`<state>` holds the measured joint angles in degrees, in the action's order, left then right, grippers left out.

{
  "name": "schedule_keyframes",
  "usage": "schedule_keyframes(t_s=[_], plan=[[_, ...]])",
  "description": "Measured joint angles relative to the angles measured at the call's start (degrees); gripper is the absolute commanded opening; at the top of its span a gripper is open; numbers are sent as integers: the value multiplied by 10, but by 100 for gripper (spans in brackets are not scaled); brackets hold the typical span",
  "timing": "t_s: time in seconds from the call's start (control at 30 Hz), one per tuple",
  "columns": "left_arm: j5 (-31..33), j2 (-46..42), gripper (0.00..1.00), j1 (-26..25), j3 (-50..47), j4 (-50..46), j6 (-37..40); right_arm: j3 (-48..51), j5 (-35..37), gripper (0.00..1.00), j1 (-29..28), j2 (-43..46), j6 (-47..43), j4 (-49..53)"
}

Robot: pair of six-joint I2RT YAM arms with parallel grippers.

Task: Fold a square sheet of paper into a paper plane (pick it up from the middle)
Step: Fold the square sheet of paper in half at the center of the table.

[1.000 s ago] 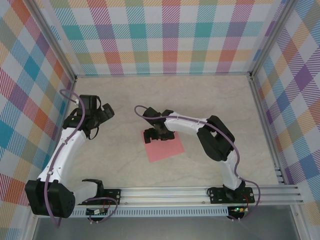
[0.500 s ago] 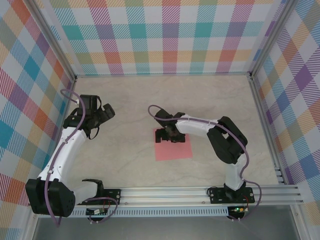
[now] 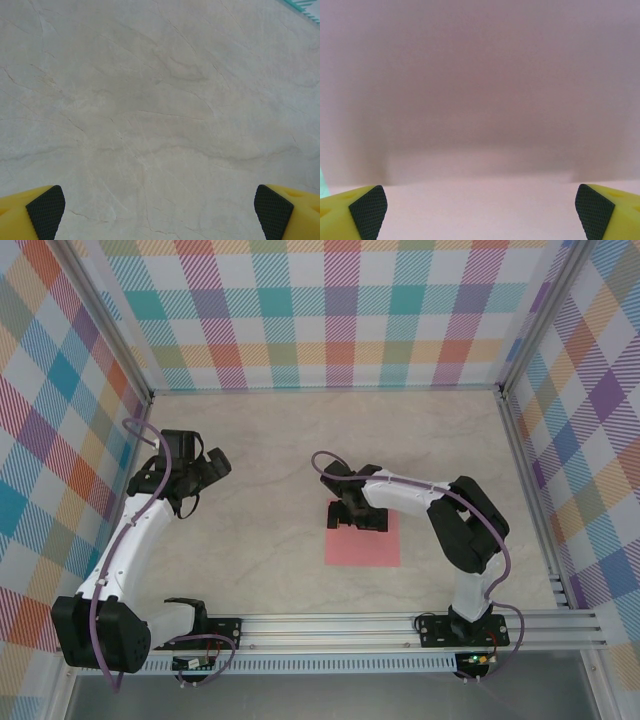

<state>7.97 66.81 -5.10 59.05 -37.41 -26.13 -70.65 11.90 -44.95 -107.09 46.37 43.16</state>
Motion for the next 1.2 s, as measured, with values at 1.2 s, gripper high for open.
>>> schedule_keyframes(t_s=[1.2], plan=[[0, 9, 100, 0, -1, 0, 0, 22, -49, 93, 34, -12, -5, -2]])
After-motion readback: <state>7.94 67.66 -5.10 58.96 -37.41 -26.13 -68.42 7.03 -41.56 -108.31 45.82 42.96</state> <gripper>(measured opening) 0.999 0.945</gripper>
